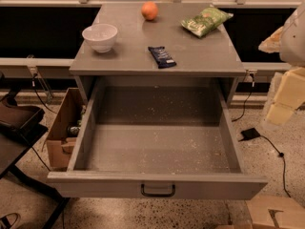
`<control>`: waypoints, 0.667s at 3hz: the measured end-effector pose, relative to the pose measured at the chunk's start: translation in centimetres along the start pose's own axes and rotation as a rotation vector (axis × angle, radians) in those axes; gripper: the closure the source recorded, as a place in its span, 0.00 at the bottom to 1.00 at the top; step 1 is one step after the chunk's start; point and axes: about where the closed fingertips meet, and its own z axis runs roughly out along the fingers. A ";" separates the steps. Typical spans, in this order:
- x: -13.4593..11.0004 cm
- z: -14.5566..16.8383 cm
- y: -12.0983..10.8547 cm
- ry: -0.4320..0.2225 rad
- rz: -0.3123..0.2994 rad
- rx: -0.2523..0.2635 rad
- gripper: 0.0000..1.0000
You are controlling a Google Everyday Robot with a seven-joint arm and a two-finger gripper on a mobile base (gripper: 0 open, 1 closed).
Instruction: Close top drawer
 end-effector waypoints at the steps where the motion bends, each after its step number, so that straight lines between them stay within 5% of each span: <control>1: 0.0 0.0 0.0 0.000 0.000 0.000 0.00; 2: 0.9 2.9 1.0 0.011 0.039 0.009 0.01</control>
Offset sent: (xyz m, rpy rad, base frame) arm -0.0052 -0.0111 -0.1004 -0.0134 0.0238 -0.1152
